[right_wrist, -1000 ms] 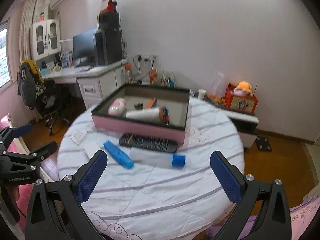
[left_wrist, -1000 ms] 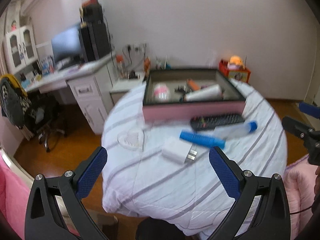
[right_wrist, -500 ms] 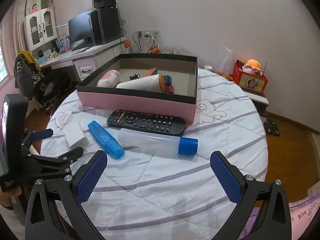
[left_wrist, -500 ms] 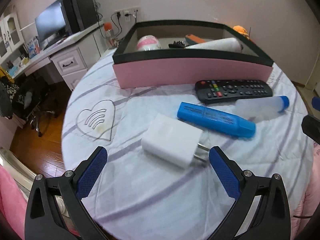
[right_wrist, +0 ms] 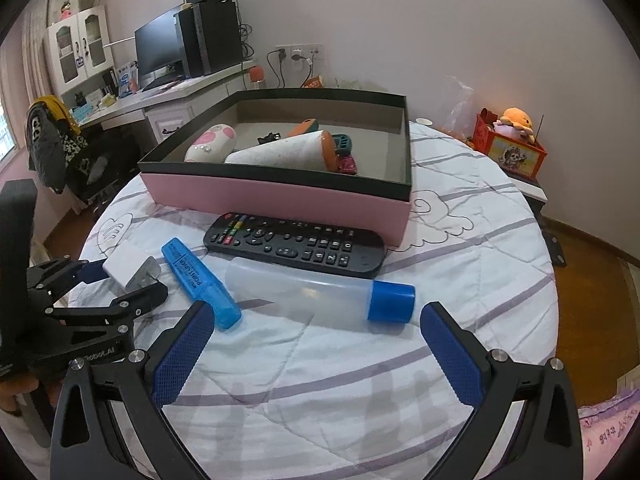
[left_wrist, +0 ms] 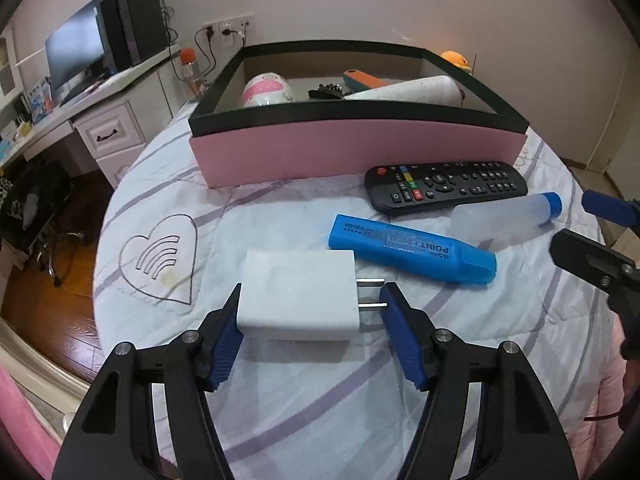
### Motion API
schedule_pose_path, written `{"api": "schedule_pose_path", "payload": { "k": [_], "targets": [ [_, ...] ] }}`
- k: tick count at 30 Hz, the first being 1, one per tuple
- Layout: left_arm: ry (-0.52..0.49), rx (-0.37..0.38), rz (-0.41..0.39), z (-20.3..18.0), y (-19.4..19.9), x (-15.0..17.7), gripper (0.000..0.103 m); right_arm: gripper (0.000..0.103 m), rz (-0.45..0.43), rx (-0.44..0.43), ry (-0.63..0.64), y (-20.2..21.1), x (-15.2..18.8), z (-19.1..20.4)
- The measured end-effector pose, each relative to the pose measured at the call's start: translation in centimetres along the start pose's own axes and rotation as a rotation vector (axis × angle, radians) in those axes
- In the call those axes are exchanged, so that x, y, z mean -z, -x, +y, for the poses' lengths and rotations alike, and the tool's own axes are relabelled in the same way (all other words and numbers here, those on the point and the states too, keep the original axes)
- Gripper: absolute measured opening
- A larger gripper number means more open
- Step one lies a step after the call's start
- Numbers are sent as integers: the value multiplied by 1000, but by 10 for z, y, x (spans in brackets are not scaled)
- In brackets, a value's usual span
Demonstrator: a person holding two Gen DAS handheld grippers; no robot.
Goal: Organize rigid objects
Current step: 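Lift the charger with the left gripper and carry it over the box, then lower the charger into the box and open the left gripper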
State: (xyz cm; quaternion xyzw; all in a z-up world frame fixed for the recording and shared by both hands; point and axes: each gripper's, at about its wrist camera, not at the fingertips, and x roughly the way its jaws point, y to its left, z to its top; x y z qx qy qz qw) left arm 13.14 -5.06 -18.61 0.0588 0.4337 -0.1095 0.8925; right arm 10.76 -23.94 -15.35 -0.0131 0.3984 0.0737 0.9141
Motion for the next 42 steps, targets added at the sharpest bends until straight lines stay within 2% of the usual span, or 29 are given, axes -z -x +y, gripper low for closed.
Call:
{"api": "schedule_pose_path", "payload": {
  "k": [12,25,32,34,42],
  "targets": [
    [-16,-58,-141,2,61,-18,67,103,-72,8,5,23,-19,4],
    [-27,-81,-279,0,98,-74,67,103,-183,21,32,40,-70,-1],
    [-28,-78,-324,0,94,-112,67,103,-217,29,30,24,-103,-11],
    [-28,-59,-314,0,84,-124,67,103,-214,35,25,16,-110,-14],
    [-31,-72,-259,3,38,-153,67,103,-156,41,15,-33,-124,-28]
  ]
}}
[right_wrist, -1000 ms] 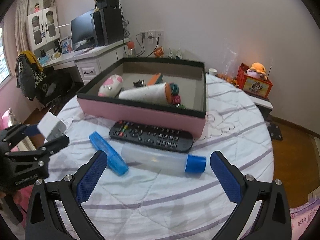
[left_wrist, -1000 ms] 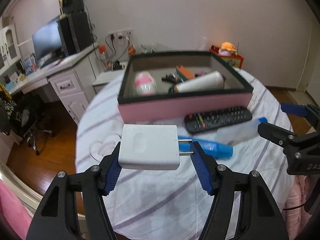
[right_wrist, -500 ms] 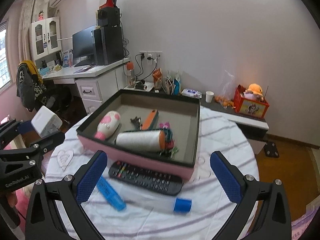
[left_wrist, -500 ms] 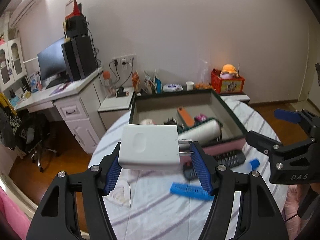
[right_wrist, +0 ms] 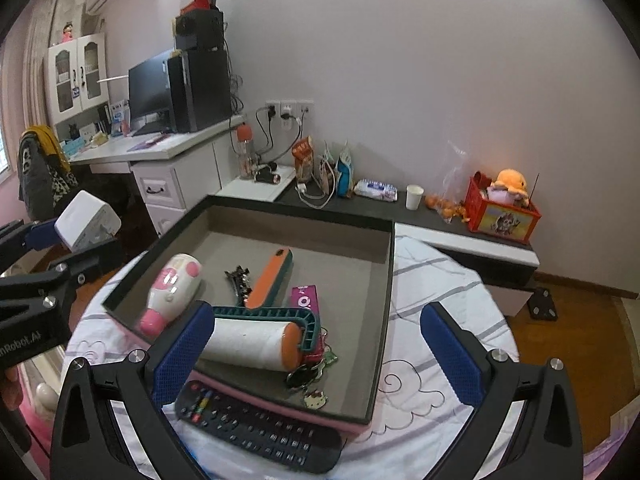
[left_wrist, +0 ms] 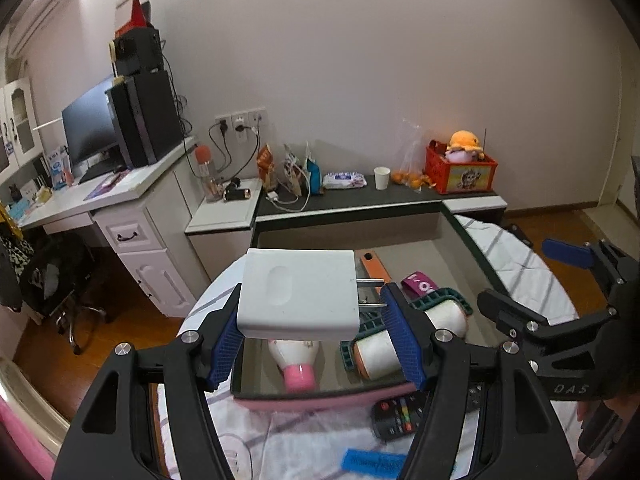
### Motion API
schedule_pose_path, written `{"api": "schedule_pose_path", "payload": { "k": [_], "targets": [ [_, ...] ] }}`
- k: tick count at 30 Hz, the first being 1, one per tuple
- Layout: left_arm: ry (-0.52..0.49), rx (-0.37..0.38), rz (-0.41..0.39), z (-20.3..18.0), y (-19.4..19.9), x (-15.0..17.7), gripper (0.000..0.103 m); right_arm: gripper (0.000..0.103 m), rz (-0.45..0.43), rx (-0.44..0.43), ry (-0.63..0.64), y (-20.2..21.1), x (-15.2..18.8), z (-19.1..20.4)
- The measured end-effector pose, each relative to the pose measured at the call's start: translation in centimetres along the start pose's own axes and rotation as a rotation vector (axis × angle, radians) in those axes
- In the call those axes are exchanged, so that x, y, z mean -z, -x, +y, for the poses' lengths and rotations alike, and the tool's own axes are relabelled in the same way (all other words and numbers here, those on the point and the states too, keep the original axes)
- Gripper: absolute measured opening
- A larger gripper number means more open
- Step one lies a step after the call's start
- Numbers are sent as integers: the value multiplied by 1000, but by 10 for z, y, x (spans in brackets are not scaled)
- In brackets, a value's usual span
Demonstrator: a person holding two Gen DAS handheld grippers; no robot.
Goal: Organize rigid objects
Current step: 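Lower the charger into the box and open the left gripper, then withdraw the left gripper from the box back over the table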
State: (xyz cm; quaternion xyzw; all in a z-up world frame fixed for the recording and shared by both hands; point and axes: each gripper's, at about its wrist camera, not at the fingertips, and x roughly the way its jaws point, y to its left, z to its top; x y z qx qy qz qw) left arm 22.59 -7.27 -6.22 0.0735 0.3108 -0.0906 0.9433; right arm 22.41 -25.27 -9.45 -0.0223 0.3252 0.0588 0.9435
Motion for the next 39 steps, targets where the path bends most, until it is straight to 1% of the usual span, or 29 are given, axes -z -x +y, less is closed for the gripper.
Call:
{"api": "schedule_pose_path", "payload": {
  "k": [6,12,16,19,21,22,23,25,26,30,34,39],
  "targets": [
    [-1,8,64,1,-43,-4,67,103,27,1,-1,-22,-1,-8],
    [-12,10,141,-5,-79,1,67,103,47,-7,5,-37,-3,-8],
    [-11,1,167,-7,-89,3,67,103,60,-11,5,-41,-2,-9],
    [-18,-13,156,-8,-87,0,68,103,61,-11,2,-39,-1,-9],
    [-21,-18,149,-8,-84,-3,74,103,62,-13,2,-37,-1,-9],
    [-23,-21,137,-9,-80,-5,85,103,61,-14,1,-35,-1,-8],
    [-30,-30,126,-11,-76,-5,90,103,62,-15,1,-32,0,-7],
    [-48,-53,109,-13,-69,-6,93,103,60,-17,3,-28,0,-6],
    [-53,-60,101,-14,-63,-7,96,103,57,-17,6,-24,1,-5],
    [-57,-98,66,-12,-39,-8,102,103,36,-15,10,-6,0,-1],
    [-66,-131,11,-9,0,-7,103,103,7,-11,19,19,0,4],
    [-48,-140,-47,-4,47,0,103,103,-36,-8,33,55,4,14]
  ]
}}
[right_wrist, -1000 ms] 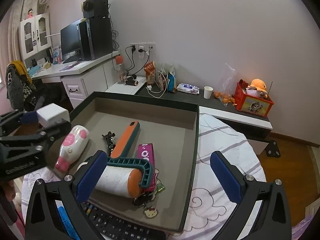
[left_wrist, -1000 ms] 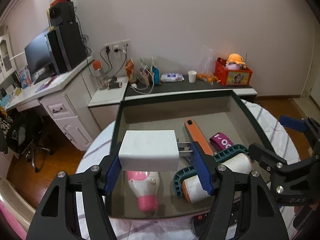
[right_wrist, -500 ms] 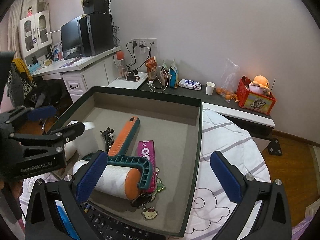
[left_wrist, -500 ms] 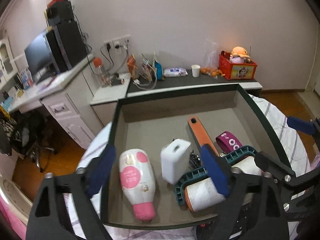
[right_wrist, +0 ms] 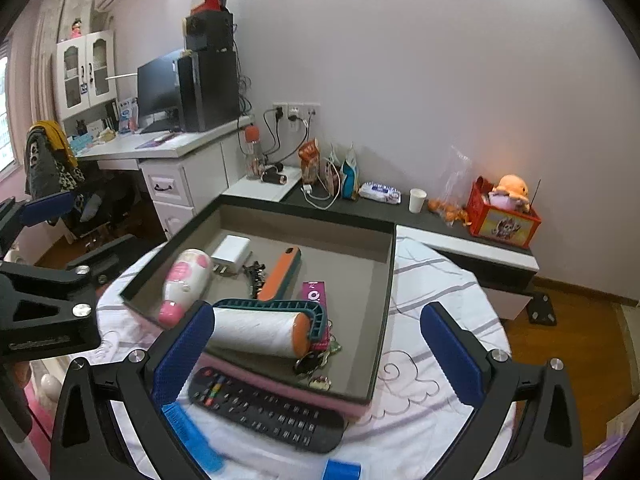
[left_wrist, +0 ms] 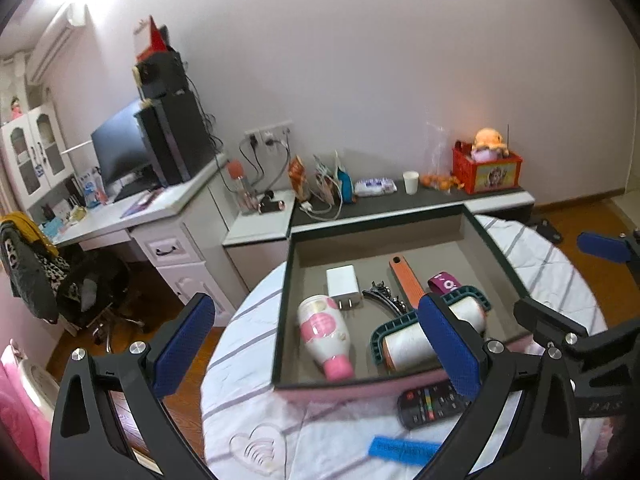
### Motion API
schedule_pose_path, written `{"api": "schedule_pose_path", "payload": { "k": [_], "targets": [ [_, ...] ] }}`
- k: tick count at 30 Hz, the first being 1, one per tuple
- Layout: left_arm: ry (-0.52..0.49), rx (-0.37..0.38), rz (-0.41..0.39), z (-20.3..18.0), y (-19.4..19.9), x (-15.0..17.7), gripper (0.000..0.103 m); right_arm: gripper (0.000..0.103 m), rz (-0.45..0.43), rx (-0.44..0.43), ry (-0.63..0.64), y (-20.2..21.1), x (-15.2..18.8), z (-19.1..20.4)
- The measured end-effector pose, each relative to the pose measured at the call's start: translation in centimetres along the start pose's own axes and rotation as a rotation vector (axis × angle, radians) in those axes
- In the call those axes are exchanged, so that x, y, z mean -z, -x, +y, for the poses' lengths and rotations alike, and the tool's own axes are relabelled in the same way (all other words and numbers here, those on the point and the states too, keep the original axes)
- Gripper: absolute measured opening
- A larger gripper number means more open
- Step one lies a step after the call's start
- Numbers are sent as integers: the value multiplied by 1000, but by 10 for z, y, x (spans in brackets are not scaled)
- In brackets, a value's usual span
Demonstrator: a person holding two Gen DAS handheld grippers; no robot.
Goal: Organize rigid objects
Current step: 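Withdraw the left gripper from the box back over the table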
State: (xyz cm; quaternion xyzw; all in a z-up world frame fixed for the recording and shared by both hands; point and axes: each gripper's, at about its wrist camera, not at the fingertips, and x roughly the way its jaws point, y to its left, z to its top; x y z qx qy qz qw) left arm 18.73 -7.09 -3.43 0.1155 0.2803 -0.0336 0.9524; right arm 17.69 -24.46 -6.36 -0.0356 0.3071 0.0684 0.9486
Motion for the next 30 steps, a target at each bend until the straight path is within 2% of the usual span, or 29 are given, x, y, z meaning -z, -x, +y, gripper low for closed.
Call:
{"api": "schedule_pose_path", "payload": {
  "k": [14,22,30],
  "targets": [
    [80,2,-179,15,132,38,103,103,-115,11,35,102,19,30],
    [100,24,-163,14,158,63,103,103,-123,19,41,130,40,38],
    [94,18,-167,8,168,69,103,103,-120,24,22,143,55,32]
  ]
}}
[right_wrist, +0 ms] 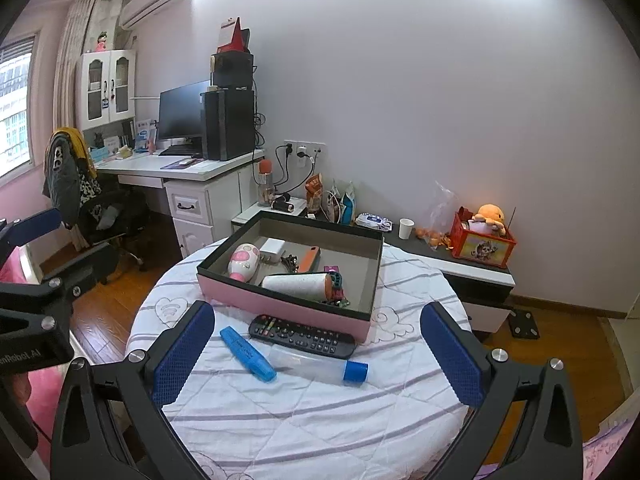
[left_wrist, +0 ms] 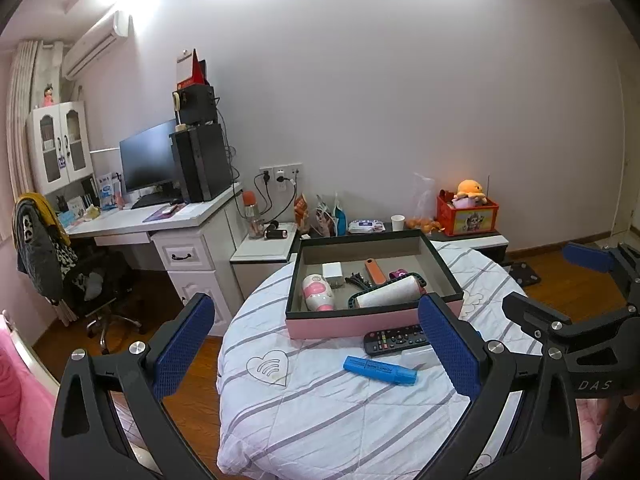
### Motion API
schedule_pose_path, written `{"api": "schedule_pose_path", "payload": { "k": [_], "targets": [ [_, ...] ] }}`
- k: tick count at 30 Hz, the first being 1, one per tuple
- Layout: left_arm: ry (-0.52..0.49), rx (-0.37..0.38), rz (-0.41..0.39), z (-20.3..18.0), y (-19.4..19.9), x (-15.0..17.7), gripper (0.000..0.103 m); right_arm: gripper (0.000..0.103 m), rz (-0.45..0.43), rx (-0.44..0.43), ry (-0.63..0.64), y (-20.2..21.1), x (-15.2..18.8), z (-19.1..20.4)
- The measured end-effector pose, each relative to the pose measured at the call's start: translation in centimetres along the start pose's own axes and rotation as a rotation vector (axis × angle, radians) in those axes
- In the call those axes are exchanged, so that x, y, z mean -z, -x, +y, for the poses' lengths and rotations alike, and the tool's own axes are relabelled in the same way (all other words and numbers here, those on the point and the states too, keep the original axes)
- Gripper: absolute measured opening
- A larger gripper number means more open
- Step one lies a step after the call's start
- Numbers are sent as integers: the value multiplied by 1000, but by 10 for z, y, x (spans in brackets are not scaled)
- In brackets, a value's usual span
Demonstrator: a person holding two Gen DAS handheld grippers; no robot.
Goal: Organize rigid objects
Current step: 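Withdraw the left gripper from the box back over the table, then lower the left gripper onto the blue highlighter and close it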
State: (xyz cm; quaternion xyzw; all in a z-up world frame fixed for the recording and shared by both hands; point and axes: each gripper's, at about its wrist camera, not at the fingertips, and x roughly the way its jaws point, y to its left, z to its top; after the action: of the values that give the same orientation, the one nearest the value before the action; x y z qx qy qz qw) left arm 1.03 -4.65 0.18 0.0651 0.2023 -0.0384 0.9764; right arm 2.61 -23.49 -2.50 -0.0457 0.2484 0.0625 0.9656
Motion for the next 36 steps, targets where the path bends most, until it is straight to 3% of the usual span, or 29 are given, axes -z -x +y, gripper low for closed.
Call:
{"api": "schedule_pose_path", "payload": {
  "k": [6,19,26,31,36],
  "targets": [
    [-11,-5,44,-6,-15,11,103,103,26,10,-34,-8,15,-14],
    [-67,32,349,-59,-118,88,103,103,170,60,-131,-61,68,-71],
    [-102,86,452,-92,-162,110,103,103,214,36,-146,-88,78,-80],
    [-56,30,516,-85,-192,119,103,103,241,36,-148,-102,81,-86],
    [-1,19,535,-57,-192,123,103,103,259,28,-141,-114,79,-81]
  ]
}}
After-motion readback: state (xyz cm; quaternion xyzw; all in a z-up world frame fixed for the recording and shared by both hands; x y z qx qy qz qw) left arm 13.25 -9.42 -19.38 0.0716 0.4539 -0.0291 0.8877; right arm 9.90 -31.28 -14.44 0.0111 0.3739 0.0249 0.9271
